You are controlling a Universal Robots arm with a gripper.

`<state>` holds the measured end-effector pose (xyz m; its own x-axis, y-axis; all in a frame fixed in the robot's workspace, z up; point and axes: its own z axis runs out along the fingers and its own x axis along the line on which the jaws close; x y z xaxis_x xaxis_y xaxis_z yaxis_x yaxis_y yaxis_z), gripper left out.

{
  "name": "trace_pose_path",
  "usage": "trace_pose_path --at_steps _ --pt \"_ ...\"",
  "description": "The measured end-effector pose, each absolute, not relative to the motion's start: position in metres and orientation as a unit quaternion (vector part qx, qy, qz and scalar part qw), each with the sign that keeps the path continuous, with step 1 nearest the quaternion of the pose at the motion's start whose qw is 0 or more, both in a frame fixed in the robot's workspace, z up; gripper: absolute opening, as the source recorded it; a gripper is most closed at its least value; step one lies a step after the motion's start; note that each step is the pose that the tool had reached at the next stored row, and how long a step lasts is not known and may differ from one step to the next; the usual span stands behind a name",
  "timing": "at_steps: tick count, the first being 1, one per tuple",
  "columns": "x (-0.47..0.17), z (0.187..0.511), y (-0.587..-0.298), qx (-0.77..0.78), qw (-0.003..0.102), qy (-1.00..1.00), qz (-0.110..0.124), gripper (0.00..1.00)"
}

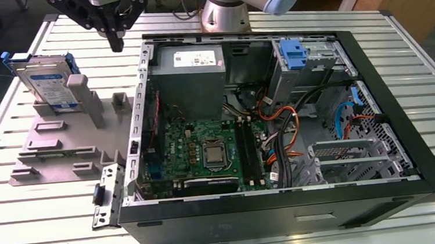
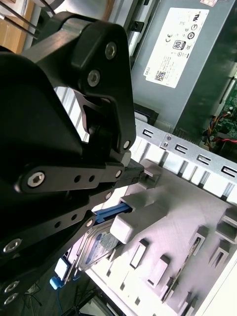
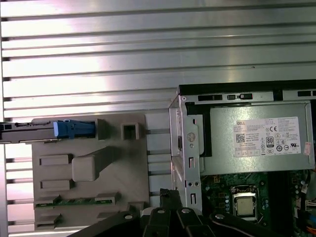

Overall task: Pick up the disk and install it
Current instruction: 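Reach for the disk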

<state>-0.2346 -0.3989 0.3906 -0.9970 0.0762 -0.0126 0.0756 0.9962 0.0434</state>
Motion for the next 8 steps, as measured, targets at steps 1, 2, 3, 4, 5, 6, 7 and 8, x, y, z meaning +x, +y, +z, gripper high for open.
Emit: trace_pose_path --at_steps 1,2,3,4,5,6,7,8 --pt "-0.2349 0.3906 -0.3989 0.038 0.007 0.999 0.021 0.11" --pt "-0.2353 0.3906 -0.3989 0.038 0.007 0.999 0.021 0.11" --pt "-0.2359 0.3906 -0.3989 0.038 0.007 0.999 0.021 0.11" --pt "-0.2366 0.3906 -0.3989 0.038 0.007 0.999 0.022 0.11" --pt "-0.2375 0.3906 -0.3989 0.038 0.007 0.999 0.021 0.11" --pt "-0.2384 0.3906 -0.3989 0.038 0.007 0.999 0.021 0.11" --pt "-0.2394 0.3906 -0.3989 0.038 0.007 0.999 0.021 0.11" --pt "-0.2405 0.3907 -0.3989 0.038 0.007 0.999 0.021 0.11"
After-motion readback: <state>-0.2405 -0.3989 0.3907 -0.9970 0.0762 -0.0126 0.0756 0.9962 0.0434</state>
